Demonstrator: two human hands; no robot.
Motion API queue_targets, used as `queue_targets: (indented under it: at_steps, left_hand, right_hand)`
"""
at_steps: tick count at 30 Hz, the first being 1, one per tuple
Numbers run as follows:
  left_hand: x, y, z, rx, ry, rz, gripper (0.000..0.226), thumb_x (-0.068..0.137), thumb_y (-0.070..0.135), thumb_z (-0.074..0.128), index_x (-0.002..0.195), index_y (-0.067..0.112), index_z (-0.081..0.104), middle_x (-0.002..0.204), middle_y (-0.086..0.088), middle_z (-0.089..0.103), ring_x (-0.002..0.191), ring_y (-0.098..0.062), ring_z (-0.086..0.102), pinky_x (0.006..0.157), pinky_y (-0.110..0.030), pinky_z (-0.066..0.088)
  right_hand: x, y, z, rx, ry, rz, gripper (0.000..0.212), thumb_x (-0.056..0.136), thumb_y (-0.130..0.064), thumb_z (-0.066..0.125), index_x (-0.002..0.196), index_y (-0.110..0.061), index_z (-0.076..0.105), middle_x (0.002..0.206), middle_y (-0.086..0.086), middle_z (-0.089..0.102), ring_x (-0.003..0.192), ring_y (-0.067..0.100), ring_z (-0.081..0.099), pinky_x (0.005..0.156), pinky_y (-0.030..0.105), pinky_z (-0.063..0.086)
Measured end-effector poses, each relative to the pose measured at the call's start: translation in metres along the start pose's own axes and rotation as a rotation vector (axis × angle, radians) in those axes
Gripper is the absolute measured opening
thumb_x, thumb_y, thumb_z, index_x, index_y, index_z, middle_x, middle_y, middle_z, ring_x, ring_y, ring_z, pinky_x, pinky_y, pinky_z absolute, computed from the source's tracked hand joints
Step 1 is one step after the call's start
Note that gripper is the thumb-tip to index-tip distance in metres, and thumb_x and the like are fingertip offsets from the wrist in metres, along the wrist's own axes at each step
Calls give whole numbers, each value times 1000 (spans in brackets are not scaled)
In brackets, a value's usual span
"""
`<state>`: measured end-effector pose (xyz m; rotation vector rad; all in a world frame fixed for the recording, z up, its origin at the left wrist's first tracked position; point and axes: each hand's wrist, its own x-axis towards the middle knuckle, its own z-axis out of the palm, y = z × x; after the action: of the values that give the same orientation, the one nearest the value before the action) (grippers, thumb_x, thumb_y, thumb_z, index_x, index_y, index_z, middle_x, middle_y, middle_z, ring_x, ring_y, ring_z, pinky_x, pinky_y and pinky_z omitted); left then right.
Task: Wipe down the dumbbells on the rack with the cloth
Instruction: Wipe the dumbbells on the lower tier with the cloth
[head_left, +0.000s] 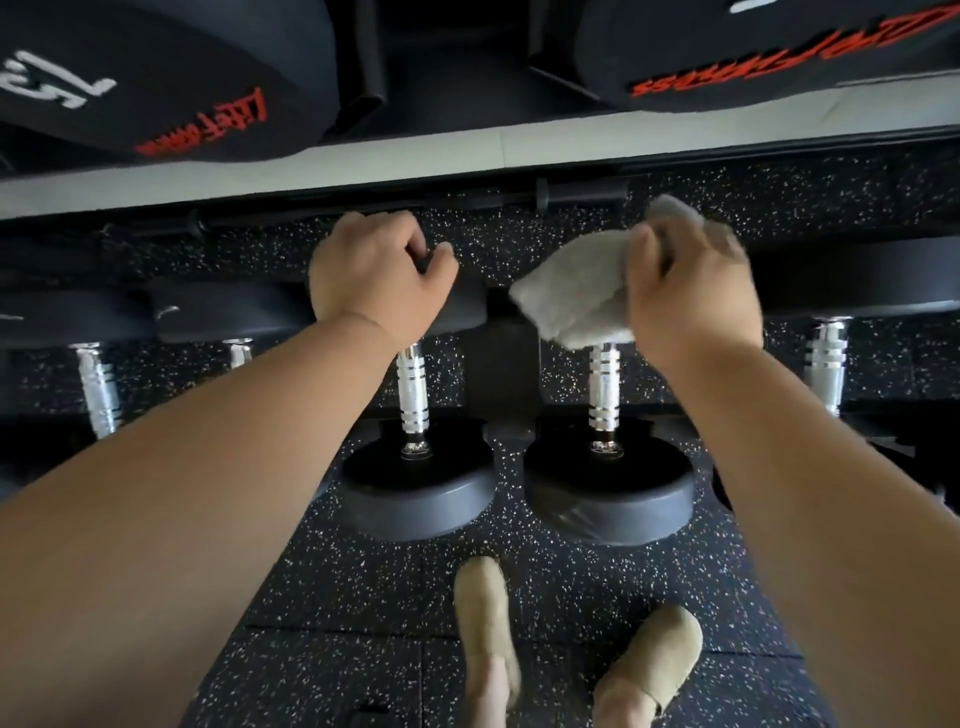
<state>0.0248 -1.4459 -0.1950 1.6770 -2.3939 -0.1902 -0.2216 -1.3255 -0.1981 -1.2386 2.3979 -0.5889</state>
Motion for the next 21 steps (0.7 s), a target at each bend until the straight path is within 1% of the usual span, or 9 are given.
queue_targets:
  at_steps: [1, 2, 4, 6, 9, 12, 15, 17, 21]
  left_hand:
    - [0, -1, 0, 4, -2, -6, 40, 91, 58, 52, 80, 22, 67, 75, 7, 60, 90, -23, 57, 66, -32, 33]
    - [1, -2, 0, 2, -4, -11, 40, 91, 58, 51, 81, 22, 67, 75, 7, 60, 90, -22, 57, 66, -32, 33]
    - [0, -2, -2, -12, -18, -11, 39, 91, 56, 54, 81, 21, 68, 71, 9, 53, 88, -24, 58, 65, -32, 35]
    - [0, -1, -3, -10, -41, 0, 37, 92, 54, 57, 81, 20, 69, 70, 11, 50, 88, -25, 58, 64, -33, 36]
    - [0, 0, -5, -5, -59, 4, 36, 93, 53, 58, 83, 20, 70, 71, 9, 52, 88, -26, 60, 62, -34, 39]
    - [0, 2, -6, 15, -70, 5, 35, 94, 51, 59, 86, 19, 71, 73, 8, 49, 90, -29, 61, 64, -36, 44]
    - [0, 4, -6, 31, -79, 10, 35, 95, 51, 58, 87, 20, 71, 75, 8, 51, 92, -28, 61, 65, -37, 43]
    - [1, 3, -5, 38, -84, 4, 35, 95, 52, 56, 87, 21, 71, 77, 6, 56, 93, -28, 61, 64, -37, 45]
    - [0, 2, -4, 44, -82, 1, 35, 94, 53, 54, 89, 23, 71, 80, 3, 58, 94, -28, 61, 66, -36, 41]
  right_hand:
    - [0, -3, 1, 32, -26, 90, 48, 101, -55, 28, 127, -27, 56, 123, 10, 55, 118, 36, 53, 87, 47, 55]
    - [-2, -9, 3, -4, -31, 107, 51, 100, -56, 28, 128, -24, 56, 127, 13, 53, 120, 37, 51, 91, 49, 53]
    - [-13, -21, 14, -181, 9, -22, 60, 96, -61, 35, 127, -15, 58, 135, 17, 50, 128, 40, 45, 103, 56, 46]
    - [-16, -31, 20, -323, 51, -158, 63, 94, -64, 41, 125, -12, 58, 136, 16, 50, 128, 41, 44, 107, 56, 40]
    - [-11, -37, 18, -424, 66, -275, 57, 96, -61, 44, 120, -12, 62, 129, 15, 56, 122, 39, 50, 100, 52, 43]
    - [-11, -41, 23, -508, 71, -461, 52, 97, -55, 47, 111, -8, 65, 121, 16, 60, 114, 38, 54, 95, 52, 45]
    - [-11, -50, 27, -585, 22, -517, 50, 97, -51, 47, 110, -7, 65, 118, 17, 61, 108, 37, 55, 92, 50, 45]
    - [-8, -59, 28, -658, -25, -507, 49, 99, -48, 45, 116, -7, 65, 119, 17, 61, 105, 36, 56, 89, 47, 45]
    - [2, -78, 41, -748, -167, -467, 51, 102, -36, 46, 142, -5, 50, 133, 16, 55, 116, 33, 55, 92, 42, 44]
